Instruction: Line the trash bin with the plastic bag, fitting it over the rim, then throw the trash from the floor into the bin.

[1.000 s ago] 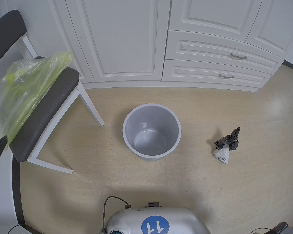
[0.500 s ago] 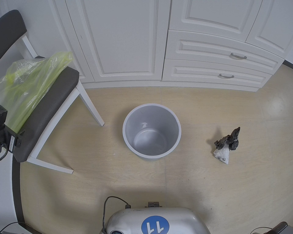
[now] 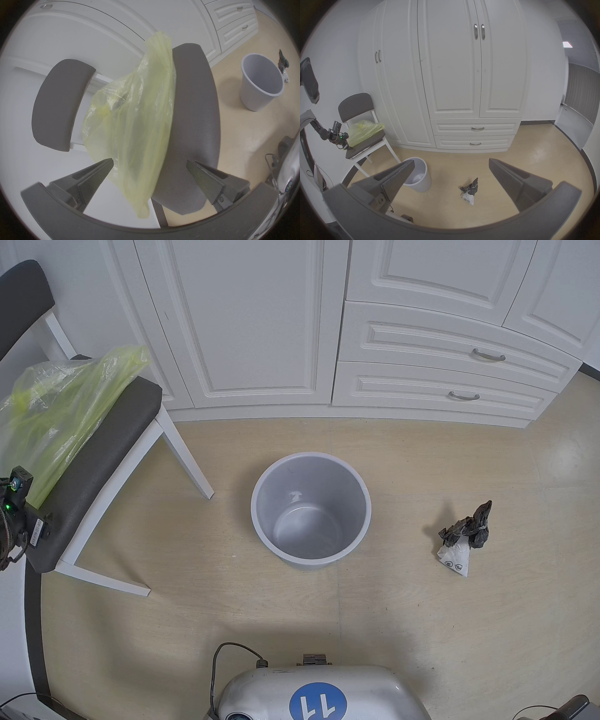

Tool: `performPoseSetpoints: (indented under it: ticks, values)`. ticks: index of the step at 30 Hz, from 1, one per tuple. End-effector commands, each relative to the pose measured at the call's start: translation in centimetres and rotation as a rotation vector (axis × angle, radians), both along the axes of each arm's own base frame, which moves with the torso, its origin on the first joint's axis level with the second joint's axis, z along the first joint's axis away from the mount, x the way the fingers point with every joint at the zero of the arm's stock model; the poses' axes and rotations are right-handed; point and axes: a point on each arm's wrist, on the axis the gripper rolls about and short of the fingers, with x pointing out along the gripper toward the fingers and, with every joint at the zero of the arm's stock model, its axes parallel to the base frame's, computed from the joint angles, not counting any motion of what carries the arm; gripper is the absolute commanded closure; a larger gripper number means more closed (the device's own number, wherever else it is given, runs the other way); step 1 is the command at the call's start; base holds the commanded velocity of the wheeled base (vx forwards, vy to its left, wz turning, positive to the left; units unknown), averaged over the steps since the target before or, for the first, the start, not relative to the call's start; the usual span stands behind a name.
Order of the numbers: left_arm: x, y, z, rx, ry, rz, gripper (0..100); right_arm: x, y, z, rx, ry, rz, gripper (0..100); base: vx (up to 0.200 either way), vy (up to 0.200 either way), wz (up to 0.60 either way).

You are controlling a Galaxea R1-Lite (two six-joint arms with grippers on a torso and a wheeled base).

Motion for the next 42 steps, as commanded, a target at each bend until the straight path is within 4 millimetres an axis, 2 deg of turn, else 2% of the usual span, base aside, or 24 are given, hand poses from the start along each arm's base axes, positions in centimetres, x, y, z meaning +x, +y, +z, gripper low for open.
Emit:
performPoseSetpoints:
  ticks: [1, 6, 10, 14, 18, 21, 24, 26, 30, 42]
  values:
    - [0.8, 0.6, 0.5, 0.008, -0.045, 0.021, 0, -0.1, 0.0, 0.0, -0.002, -0.005, 0.003, 0, 0.000, 0.000, 0.00]
    - [0.8, 1.8, 2.2, 0.021, -0.124, 0.074, 0, -0.1, 0.0, -0.1, -0.001, -0.002, 0.004, 0, 0.000, 0.000, 0.00]
    - [-0.4, 3.6, 3.6, 0.032, -0.187, 0.132, 0, -0.1, 0.0, -0.1, -0.002, -0.005, 0.000, 0, 0.000, 0.000, 0.00]
    - [-2.1, 4.7, 4.3, 0.028, -0.235, 0.137, 0, -0.5, 0.0, 0.0, -0.002, -0.022, 0.000, 0, 0.000, 0.000, 0.00]
    - [-5.5, 6.6, 5.2, 0.004, -0.315, 0.174, 0, -1.1, 0.0, 0.3, -0.003, -0.048, 0.002, 0, 0.000, 0.000, 0.00]
    - [-7.3, 7.5, 5.4, -0.060, -0.372, 0.151, 0, -1.1, 0.0, 0.2, -0.003, -0.046, 0.000, 0, 0.000, 0.000, 0.00]
    - [-7.7, 7.9, 5.3, -0.075, -0.377, 0.150, 0, -1.1, 0.0, 0.2, -0.003, -0.045, 0.000, 0, 0.000, 0.000, 0.00]
    - [-9.0, 9.0, 4.1, -0.121, -0.359, 0.146, 0, -0.7, 0.0, -0.2, -0.004, -0.020, 0.002, 0, 0.000, 0.000, 0.00]
    - [-9.4, 9.1, 2.8, -0.199, -0.360, 0.125, 0, -0.5, 0.0, -0.5, -0.023, 0.002, 0.001, 0, 0.000, 0.000, 0.00]
    - [-11.9, 5.9, -0.8, -0.340, -0.352, -0.004, 0, -0.7, 0.1, -2.2, -0.138, 0.072, 0.032, 0, 0.000, 0.000, 0.00]
